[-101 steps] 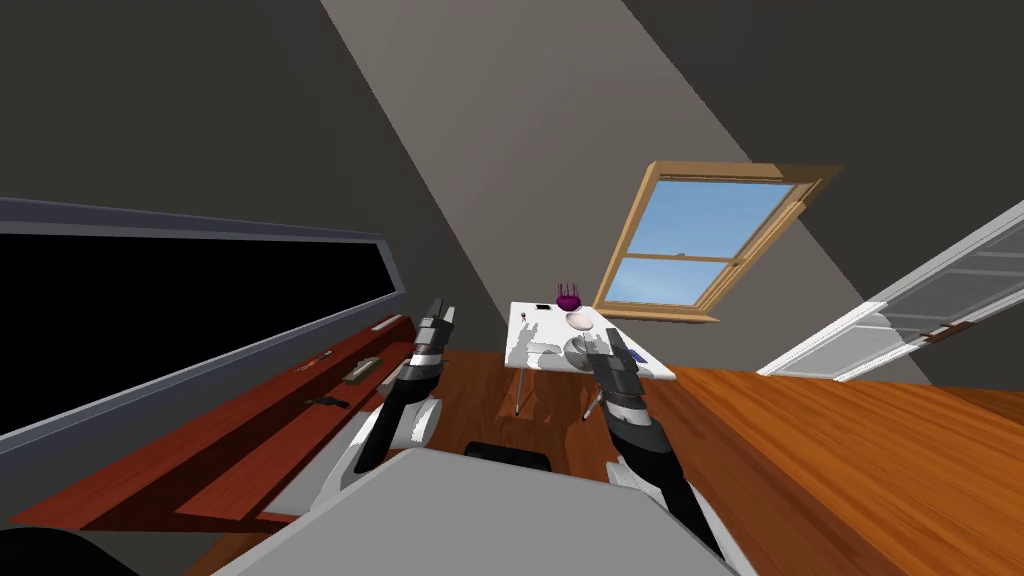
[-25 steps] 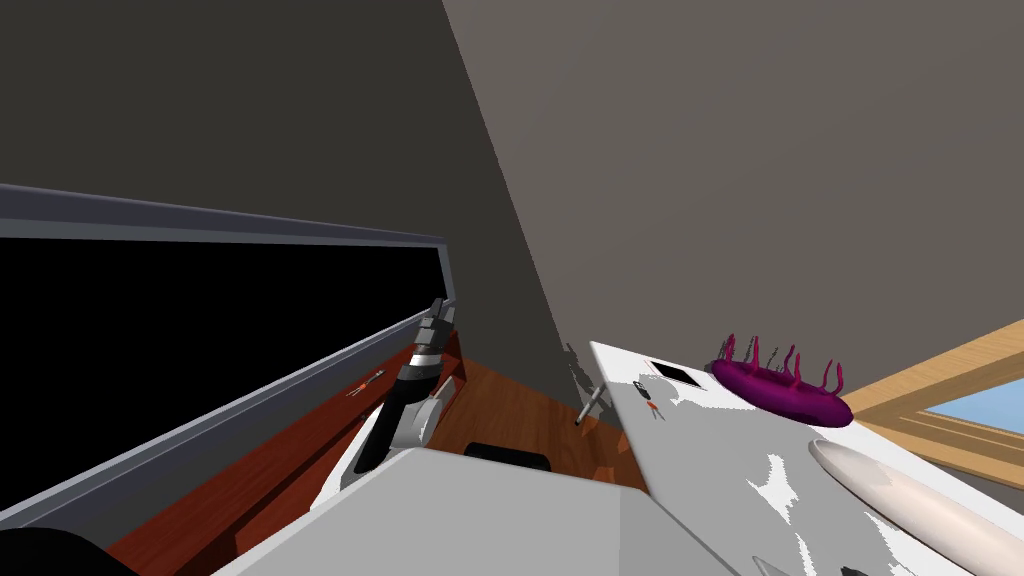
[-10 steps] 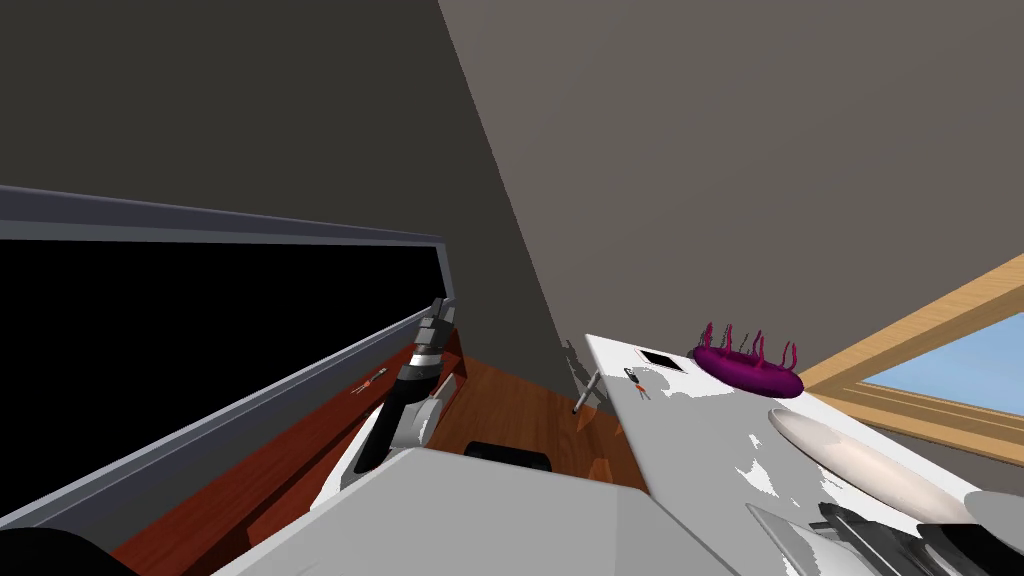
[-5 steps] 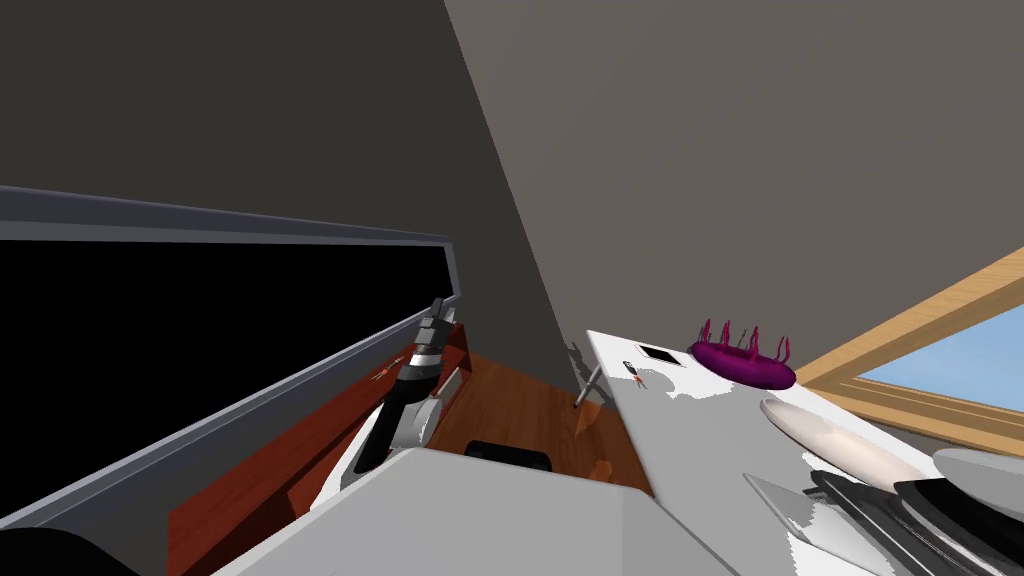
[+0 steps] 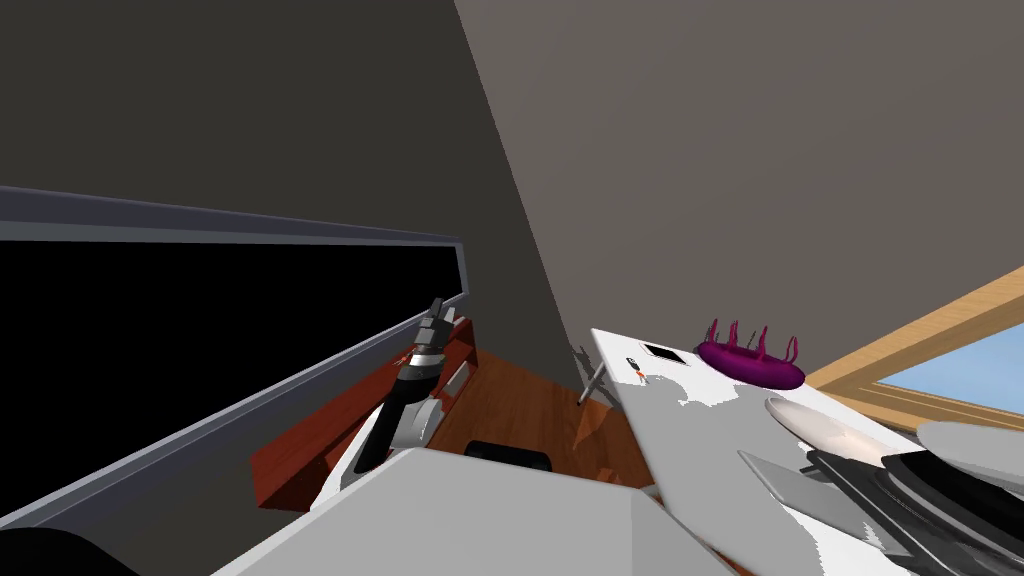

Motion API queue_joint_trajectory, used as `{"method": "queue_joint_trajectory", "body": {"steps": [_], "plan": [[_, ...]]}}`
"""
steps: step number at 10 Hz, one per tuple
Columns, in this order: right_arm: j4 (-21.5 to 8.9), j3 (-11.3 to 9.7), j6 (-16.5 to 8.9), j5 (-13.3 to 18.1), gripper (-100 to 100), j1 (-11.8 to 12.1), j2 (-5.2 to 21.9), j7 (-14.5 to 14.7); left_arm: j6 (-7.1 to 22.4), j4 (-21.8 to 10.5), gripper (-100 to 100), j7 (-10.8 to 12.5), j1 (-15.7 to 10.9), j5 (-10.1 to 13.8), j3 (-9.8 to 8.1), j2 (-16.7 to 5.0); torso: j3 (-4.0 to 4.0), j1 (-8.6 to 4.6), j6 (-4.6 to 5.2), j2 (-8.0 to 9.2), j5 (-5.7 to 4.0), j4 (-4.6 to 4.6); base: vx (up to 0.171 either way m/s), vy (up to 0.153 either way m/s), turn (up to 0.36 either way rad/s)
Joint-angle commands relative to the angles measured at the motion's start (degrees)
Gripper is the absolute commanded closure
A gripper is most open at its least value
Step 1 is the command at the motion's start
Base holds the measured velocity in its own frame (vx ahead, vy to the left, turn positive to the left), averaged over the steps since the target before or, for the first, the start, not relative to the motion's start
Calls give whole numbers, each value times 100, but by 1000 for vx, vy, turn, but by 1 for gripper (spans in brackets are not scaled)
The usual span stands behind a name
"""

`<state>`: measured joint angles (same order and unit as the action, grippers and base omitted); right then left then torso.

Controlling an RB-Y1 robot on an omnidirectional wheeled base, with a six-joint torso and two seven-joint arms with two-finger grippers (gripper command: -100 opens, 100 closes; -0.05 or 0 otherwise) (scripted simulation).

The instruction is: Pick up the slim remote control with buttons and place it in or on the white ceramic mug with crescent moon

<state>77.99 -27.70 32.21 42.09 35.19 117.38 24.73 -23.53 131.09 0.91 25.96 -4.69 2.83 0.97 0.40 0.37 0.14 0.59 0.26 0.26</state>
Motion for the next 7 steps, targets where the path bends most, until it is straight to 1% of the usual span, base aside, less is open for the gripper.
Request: {"method": "queue_joint_trajectory", "body": {"steps": [1, 3, 4, 5, 6, 7], "plan": [[-35, 100, 70, 59, 100, -8, 67, -241, 0, 0, 0, 0, 0, 0, 0, 0, 0, 0, 0, 0, 0, 0, -104, 30, 56], [-52, 138, 112, 62, 100, -43, 159, -455, 0, 0, 0, 0, 0, 0, 0, 0, -2, 0, 0, -3, 1, 0, -91, 28, 67], [-65, 176, 165, 47, 100, -68, 253, -636, 0, 0, 0, 0, 0, 0, 0, 0, -3, -2, 1, -5, 0, -1, -115, 19, 125], [-73, 194, 200, 29, 100, -76, 300, -710, 0, 0, 0, 0, 0, 0, 0, 0, -1, -3, -4, -1, 2, 0, -125, 0, 113], [-99, 230, 291, -35, 100, -84, 394, -823, 0, 0, 0, 0, 0, 0, 0, 0, 2, -8, -2, 3, 1, 0, -145, -22, 129], [-140, 264, 411, -136, 100, -80, 484, -888, 0, 0, 0, 0, 0, 0, 0, 0, 5, -17, -3, 10, 0, 1, -144, -69, 189]]}}
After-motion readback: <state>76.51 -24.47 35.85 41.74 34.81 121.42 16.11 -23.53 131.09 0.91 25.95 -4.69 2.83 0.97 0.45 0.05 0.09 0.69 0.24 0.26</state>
